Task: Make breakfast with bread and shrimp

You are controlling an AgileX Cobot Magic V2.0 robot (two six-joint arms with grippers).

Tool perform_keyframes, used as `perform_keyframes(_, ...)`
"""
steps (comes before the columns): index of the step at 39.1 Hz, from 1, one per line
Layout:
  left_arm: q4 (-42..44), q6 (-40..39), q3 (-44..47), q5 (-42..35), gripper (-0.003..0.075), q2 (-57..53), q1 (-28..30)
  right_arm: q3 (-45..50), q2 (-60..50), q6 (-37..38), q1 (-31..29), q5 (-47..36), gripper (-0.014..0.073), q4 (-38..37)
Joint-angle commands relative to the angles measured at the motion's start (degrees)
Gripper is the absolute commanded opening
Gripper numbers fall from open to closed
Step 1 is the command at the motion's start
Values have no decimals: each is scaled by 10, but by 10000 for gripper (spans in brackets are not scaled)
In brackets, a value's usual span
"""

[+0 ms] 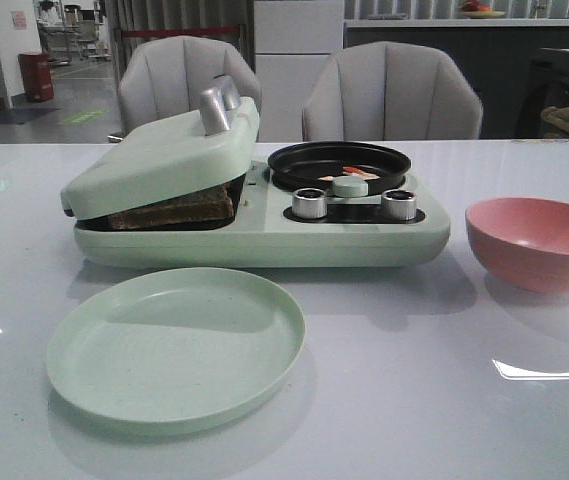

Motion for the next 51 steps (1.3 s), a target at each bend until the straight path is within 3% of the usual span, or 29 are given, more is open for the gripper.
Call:
perform_keyframes(1,-7,-6,-16,-42,114,-5,-3,55,-76,-7,23,-119,444,5)
perform_keyframes(9,-7,-6,-16,-42,114,-5,-3,191,-212,-7,64,-233,444,5)
perform_keyframes(28,-7,-6,-16,-42,114,-5,-3,409,-503,-7,83,-296,441,6)
perform_keyframes(36,-7,-6,-16,-42,114,-5,-3,446,-561,-7,89,-291,441,7)
perform_keyframes(43,-7,-6,-16,-42,114,-5,-3,447,-563,-7,88,-239,437,4)
perform_keyframes(48,-7,-6,-16,-42,114,-5,-3,447,-563,-7,88,-246,314,3)
perform_keyframes(51,-7,-6,-16,-42,114,-5,-3,447,-563,-7,88,-252,149,3)
